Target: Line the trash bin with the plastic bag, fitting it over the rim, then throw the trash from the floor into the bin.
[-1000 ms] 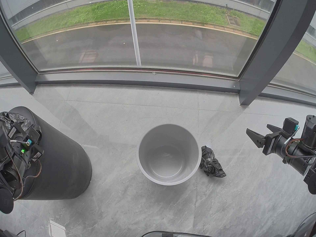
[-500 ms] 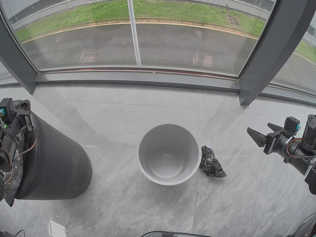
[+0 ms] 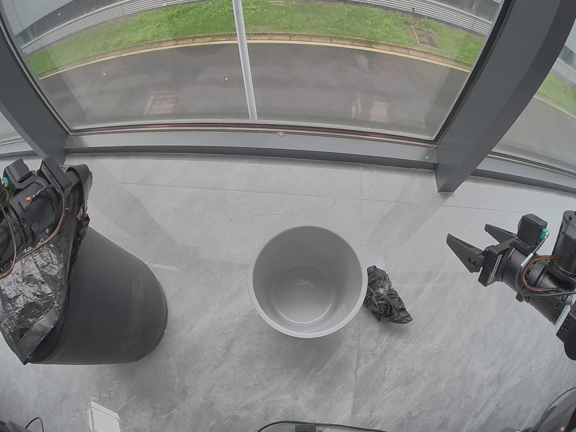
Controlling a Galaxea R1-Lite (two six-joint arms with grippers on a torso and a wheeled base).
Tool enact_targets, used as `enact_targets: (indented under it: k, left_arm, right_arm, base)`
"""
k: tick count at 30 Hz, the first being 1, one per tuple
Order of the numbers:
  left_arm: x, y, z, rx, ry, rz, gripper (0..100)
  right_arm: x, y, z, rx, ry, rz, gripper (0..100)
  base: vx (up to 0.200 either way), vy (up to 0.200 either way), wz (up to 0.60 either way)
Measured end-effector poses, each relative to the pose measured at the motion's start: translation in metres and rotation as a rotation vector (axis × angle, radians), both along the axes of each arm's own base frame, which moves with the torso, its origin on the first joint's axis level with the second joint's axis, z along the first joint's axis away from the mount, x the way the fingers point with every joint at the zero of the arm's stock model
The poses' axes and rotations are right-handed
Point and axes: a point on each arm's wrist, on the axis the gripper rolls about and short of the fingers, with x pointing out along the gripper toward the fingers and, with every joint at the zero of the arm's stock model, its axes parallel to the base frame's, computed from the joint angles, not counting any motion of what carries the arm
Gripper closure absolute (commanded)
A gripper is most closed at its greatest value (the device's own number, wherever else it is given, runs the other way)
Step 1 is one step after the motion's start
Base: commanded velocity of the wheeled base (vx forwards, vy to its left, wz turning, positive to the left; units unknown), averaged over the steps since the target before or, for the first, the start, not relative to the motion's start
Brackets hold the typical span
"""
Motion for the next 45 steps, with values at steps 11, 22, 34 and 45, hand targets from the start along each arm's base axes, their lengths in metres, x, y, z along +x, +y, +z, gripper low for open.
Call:
enact_targets:
  k: [11,22,34,45]
  left_arm:
    - [-0.004,-0.028,0.038,-0.517,0.24,-0.708,100]
    - [-0.03,-0.069,0.043,-0.529,0.298,-0.995,100]
    - [-0.037,-0.084,0.05,-0.442,0.211,-1.007,100]
    - [-0.036,-0.115,0.048,-0.181,0.1,-0.739,100]
  right_arm:
    - [-0.01,0.012,0.001,-0.007,-0.008,0.033,0]
    - [-0.023,0.041,0.014,0.101,-0.067,0.086,0]
    - [-0.024,0.137,0.023,0.106,-0.109,0.184,0]
    - [-0.019,0.178,0.008,0.053,-0.087,0.252,0]
  base:
    - [0.0,0.0,0.0]
    - [0.0,0.0,0.0]
    - [0.0,0.0,0.0]
    - [0.0,0.0,0.0]
